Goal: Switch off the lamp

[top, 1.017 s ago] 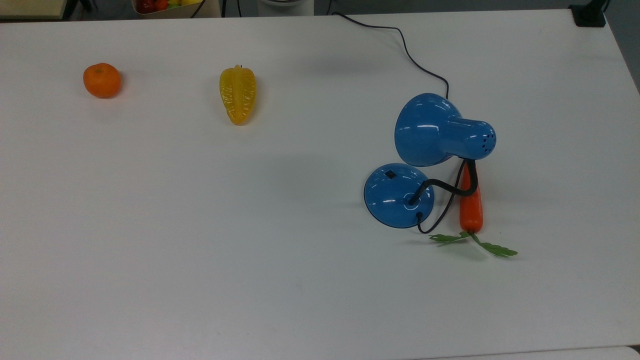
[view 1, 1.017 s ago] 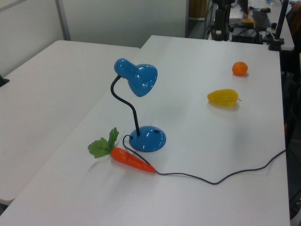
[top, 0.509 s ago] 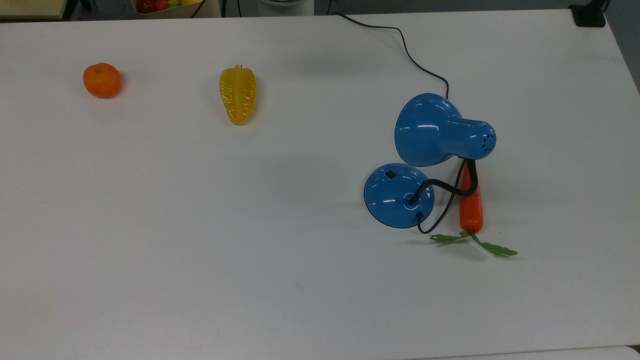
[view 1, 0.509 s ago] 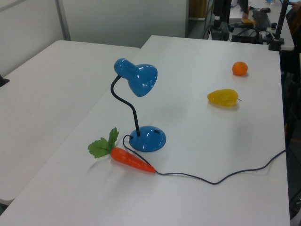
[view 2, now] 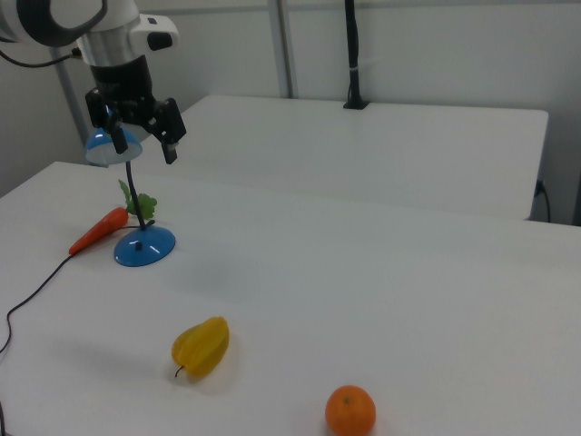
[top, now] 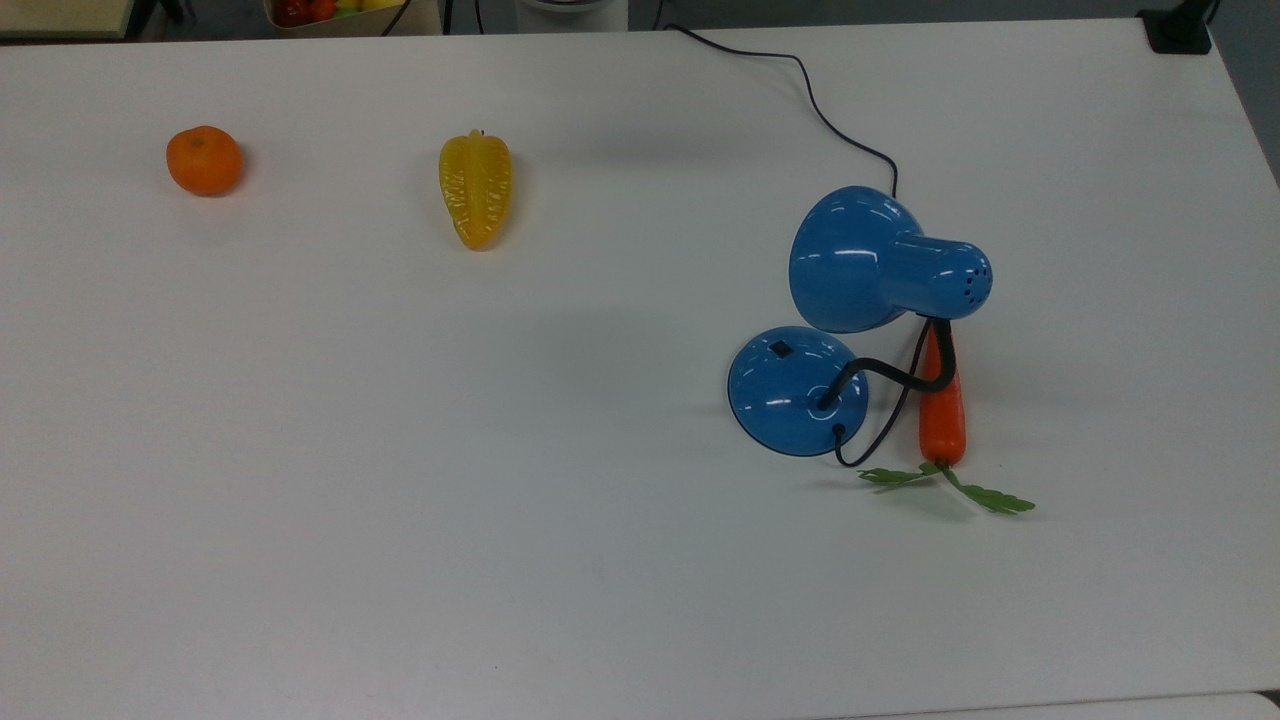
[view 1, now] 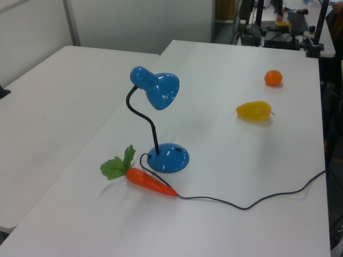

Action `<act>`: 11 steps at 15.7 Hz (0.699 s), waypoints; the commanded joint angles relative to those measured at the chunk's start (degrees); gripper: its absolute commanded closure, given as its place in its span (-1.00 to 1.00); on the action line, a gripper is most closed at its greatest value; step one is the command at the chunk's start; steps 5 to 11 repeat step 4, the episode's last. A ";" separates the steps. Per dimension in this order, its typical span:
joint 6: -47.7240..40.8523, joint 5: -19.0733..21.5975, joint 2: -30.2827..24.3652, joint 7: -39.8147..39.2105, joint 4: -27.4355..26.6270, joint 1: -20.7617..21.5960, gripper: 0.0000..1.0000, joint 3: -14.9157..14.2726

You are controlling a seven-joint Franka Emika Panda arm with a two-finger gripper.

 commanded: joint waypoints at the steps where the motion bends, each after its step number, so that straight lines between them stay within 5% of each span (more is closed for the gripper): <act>1: 1.48 0.12 -0.58 -1.25 -1.29 1.38 -1.00 -1.13; 11: 1.48 0.12 -0.58 -1.25 -1.29 1.38 -1.00 -1.13</act>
